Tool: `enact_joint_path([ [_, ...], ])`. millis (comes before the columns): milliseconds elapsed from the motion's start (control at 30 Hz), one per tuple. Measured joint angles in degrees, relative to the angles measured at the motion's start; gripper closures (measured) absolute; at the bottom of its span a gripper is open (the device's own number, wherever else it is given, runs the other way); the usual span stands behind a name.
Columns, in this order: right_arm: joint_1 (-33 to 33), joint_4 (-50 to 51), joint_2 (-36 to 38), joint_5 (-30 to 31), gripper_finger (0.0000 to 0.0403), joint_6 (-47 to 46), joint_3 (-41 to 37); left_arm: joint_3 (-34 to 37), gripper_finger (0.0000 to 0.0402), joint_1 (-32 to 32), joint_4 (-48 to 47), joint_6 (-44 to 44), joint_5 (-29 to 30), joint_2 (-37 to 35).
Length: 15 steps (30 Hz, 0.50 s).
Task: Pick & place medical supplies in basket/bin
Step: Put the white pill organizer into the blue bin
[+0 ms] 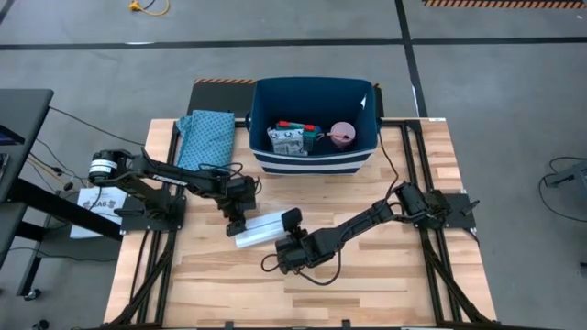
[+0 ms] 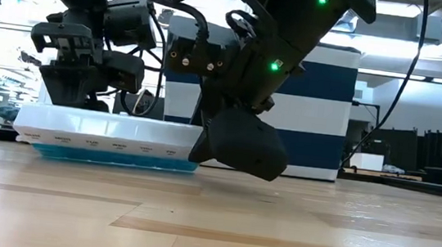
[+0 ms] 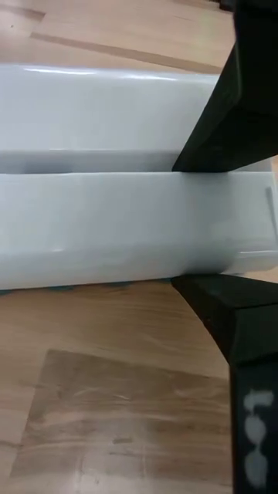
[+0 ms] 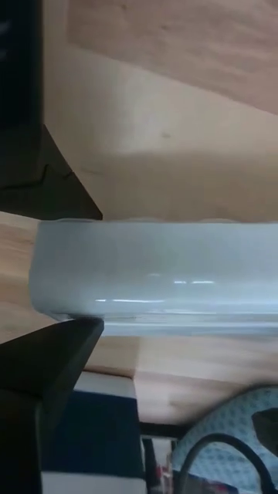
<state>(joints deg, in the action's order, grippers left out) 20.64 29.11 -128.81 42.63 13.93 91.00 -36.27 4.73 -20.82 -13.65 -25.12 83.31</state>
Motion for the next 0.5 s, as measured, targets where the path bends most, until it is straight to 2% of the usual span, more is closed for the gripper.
enact_joint_path([
  [133, 0.1, -1.9, 0.0, 0.8, 0.0215, 3.7, 0.0, 0.0, 0.0229, 0.0, -0.3, 0.0, -0.8, 0.0],
  [300, 0.1, -3.2, 0.0, 1.2, 0.0226, 3.8, 0.0, 0.1, 0.0229, 0.0, -0.6, 0.1, -1.7, 0.0],
  [500, -0.1, -3.8, 0.0, 0.7, 0.0213, 2.6, 0.0, 0.1, 0.0229, -0.1, -0.6, 0.3, -1.8, 0.0],
])
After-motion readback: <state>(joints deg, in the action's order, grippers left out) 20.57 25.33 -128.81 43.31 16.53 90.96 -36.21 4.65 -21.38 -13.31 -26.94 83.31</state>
